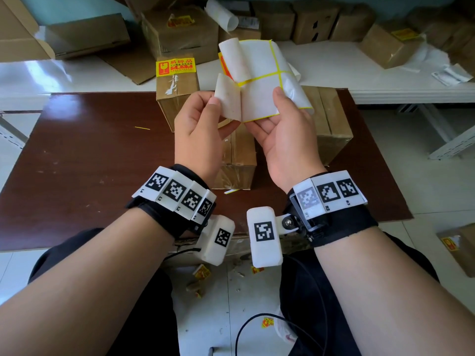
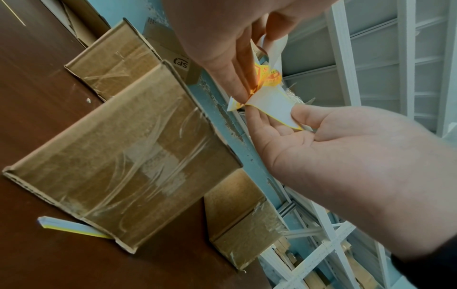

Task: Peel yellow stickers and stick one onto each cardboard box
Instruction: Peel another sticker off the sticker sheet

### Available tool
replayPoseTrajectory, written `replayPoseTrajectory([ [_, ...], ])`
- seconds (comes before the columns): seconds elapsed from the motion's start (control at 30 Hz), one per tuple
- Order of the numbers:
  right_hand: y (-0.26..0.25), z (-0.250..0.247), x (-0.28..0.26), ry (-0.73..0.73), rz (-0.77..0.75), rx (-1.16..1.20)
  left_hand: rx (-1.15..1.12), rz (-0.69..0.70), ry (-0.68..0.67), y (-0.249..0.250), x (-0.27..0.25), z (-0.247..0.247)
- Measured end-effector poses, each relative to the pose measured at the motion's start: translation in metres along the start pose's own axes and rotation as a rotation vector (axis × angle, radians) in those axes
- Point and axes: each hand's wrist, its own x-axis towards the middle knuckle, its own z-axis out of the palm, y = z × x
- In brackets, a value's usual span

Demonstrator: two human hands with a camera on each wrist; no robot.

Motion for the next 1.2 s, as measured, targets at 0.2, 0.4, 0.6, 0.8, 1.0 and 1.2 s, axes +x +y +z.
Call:
replayPoseTrajectory([
  [0.2, 0.001, -0.001, 0.003, -0.003, 0.008, 0.016, -0.046, -0.021, 0.027, 0.000, 0.002, -0.002],
  [0.4, 0.002, -0.001, 0.004, 0.010, 0.027, 0.036, -0.074, -0.042, 0.059, 0.000, 0.003, -0.002],
  [0.6, 0.000, -0.001, 0.004, 0.006, 0.031, 0.055, -0.141, -0.053, 0.075, -0.003, 0.006, -0.002],
  [0.8, -0.002, -0.004, 0.004, -0.049, -0.001, -0.002, -0.249, -0.086, 0.116, -0.002, 0.008, -0.001],
  [1.0, -0.006, -0.006, 0.007, -0.033, -0.033, -0.018, -0.384, -0.173, 0.170, 0.000, 0.013, -0.001],
  [1.2, -0.016, -0.010, 0.011, -0.020, -0.059, -0.006, -0.522, -0.272, 0.205, 0.006, 0.016, -0.001],
])
